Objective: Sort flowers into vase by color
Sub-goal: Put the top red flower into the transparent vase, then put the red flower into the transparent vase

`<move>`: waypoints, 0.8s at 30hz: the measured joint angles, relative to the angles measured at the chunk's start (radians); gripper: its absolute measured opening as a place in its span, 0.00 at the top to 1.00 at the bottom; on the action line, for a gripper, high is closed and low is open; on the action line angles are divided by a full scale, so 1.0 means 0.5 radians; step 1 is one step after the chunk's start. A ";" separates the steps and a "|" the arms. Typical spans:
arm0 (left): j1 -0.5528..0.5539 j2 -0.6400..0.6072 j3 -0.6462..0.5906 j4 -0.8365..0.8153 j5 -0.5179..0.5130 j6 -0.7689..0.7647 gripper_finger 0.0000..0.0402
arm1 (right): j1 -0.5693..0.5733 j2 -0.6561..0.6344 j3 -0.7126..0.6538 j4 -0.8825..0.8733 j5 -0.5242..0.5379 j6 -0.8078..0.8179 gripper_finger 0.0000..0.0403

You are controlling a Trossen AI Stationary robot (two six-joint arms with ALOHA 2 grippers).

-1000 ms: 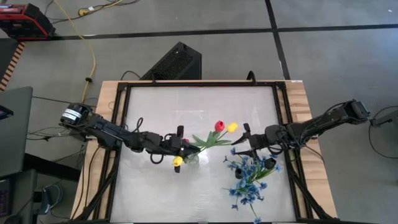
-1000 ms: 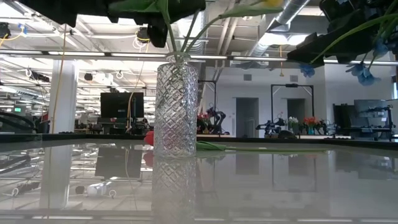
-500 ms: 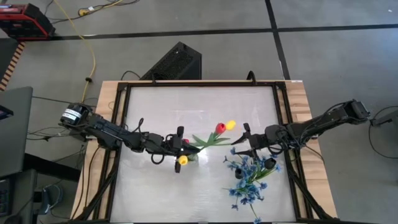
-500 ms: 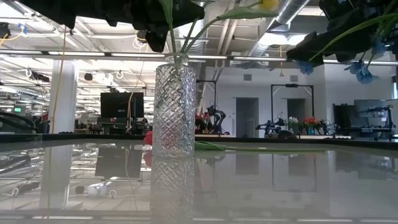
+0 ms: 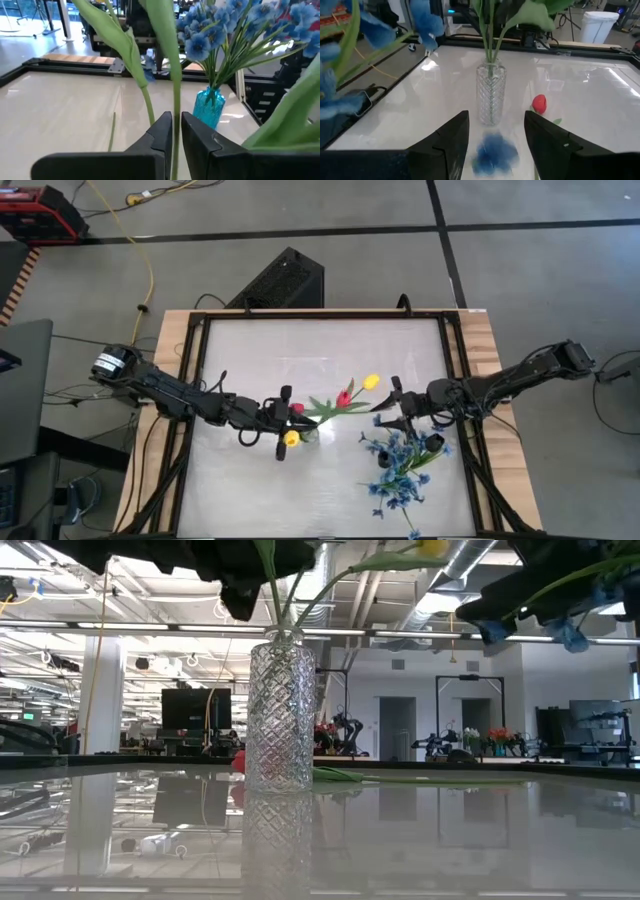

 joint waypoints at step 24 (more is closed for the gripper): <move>-0.005 -0.281 -0.588 0.583 -0.033 0.045 0.92 | 0.001 0.000 0.073 -0.055 0.072 0.297 0.46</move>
